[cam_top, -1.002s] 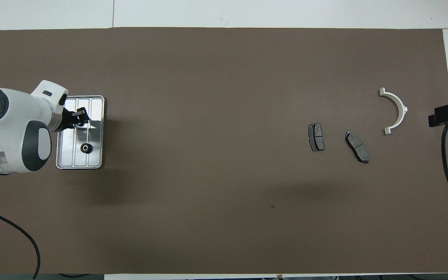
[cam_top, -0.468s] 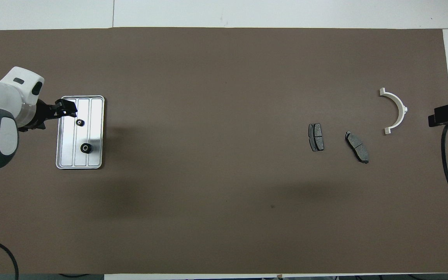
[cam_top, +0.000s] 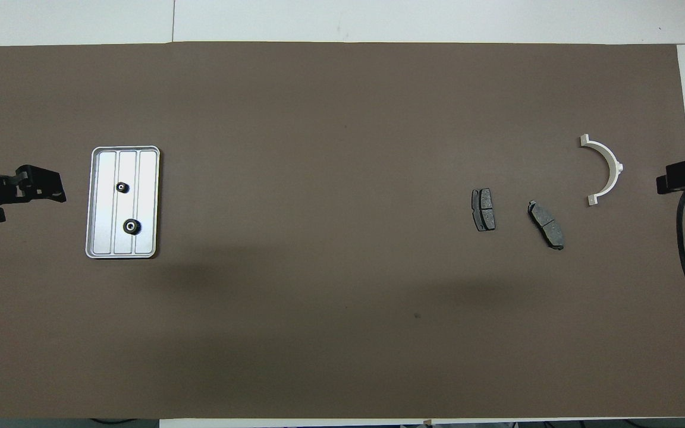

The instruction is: Pick bearing gear from pile to tray

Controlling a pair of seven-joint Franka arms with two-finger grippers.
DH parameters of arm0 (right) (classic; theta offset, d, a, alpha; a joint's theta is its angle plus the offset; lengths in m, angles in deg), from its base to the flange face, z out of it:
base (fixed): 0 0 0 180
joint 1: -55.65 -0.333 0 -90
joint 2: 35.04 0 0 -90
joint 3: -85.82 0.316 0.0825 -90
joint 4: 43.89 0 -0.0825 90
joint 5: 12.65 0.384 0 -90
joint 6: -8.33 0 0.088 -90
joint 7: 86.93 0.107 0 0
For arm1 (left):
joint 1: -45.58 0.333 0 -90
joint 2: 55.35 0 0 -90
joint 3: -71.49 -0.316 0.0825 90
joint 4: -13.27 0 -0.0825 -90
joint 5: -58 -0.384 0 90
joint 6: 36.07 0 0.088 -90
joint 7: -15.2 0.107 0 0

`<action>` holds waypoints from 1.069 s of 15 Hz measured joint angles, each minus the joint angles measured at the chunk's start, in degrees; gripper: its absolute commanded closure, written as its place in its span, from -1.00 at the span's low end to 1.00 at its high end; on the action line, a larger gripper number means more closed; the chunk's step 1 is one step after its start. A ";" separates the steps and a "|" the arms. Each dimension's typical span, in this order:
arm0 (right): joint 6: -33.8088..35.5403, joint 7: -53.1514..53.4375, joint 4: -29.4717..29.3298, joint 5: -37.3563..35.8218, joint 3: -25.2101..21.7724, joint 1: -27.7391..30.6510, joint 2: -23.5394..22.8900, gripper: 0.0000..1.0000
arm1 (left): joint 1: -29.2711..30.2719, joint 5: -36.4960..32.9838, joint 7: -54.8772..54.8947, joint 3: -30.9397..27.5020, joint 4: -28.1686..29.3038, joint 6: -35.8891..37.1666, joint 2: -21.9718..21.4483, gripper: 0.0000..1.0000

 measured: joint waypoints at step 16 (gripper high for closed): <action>0.29 0.00 -0.05 0.00 0.00 0.08 0.01 -1.00 | 1.07 1.79 6.22 1.01 -9.77 -0.30 6.14 -1.00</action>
